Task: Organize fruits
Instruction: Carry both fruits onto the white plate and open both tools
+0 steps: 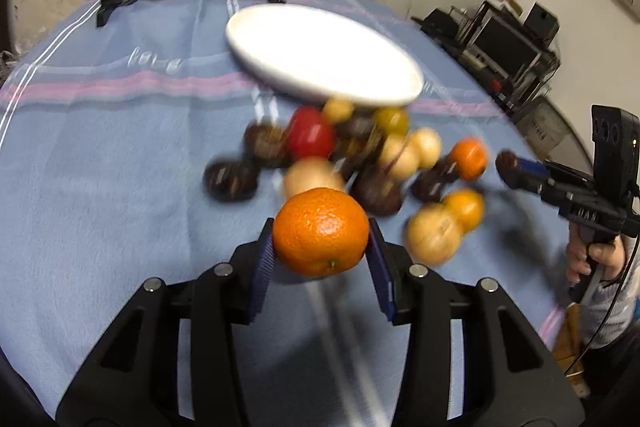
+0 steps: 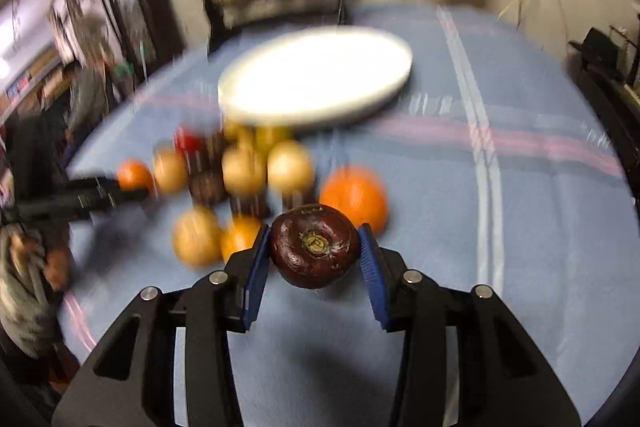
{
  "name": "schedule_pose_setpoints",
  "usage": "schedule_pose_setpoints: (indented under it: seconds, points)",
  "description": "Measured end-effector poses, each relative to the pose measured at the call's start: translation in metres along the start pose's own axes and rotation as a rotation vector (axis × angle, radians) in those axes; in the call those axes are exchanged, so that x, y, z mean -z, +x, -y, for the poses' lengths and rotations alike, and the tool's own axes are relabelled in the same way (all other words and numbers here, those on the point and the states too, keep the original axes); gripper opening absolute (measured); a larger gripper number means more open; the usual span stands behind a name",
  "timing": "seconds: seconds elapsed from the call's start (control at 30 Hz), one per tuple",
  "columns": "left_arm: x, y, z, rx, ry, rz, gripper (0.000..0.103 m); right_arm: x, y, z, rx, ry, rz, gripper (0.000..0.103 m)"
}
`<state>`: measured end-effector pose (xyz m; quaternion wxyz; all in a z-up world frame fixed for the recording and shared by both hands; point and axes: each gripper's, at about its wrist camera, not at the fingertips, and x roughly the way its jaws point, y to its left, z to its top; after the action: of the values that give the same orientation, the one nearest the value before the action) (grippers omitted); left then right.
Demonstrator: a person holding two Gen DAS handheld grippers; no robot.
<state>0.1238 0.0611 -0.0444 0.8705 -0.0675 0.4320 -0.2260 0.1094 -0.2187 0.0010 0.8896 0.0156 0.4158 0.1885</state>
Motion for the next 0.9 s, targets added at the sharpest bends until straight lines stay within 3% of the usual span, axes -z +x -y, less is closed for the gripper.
schedule_pose_setpoints:
  seconds: [0.13, 0.3, 0.43, 0.5, 0.53, 0.57, 0.63, 0.83, 0.9]
  points:
    - [-0.059, 0.007, 0.026, -0.086, 0.073, 0.067, 0.045, -0.061, 0.000, 0.006, -0.021, 0.053, 0.113, 0.044]
    - [-0.108, 0.062, 0.025, -0.159, 0.046, 0.039, 0.045, -0.105, 0.066, 0.016, -0.035, 0.148, 0.095, 0.044]
    - [-0.110, 0.091, 0.012, -0.175, 0.012, 0.000, 0.045, -0.106, 0.108, 0.019, -0.036, 0.159, 0.025, 0.044]
    - [-0.110, 0.095, 0.010, -0.172, 0.019, 0.000, 0.050, -0.104, 0.119, 0.021, -0.022, 0.161, -0.005, 0.045]
    - [-0.110, 0.094, 0.012, -0.177, 0.022, 0.010, 0.061, -0.103, 0.121, 0.022, -0.013, 0.161, -0.019, 0.047]
    - [-0.110, 0.092, 0.013, -0.179, 0.024, 0.021, 0.070, -0.105, 0.121, 0.021, -0.007, 0.157, -0.025, 0.055]
    - [-0.109, 0.086, 0.014, -0.170, 0.030, 0.042, 0.073, -0.104, 0.116, 0.020, 0.001, 0.143, 0.005, 0.063]
    - [-0.100, 0.061, 0.008, -0.182, 0.017, 0.090, 0.073, -0.103, 0.077, 0.021, -0.041, 0.153, 0.104, 0.064]
    - [-0.093, 0.048, 0.001, -0.191, -0.002, 0.110, 0.077, -0.093, 0.053, 0.018, -0.043, 0.150, 0.159, 0.065]
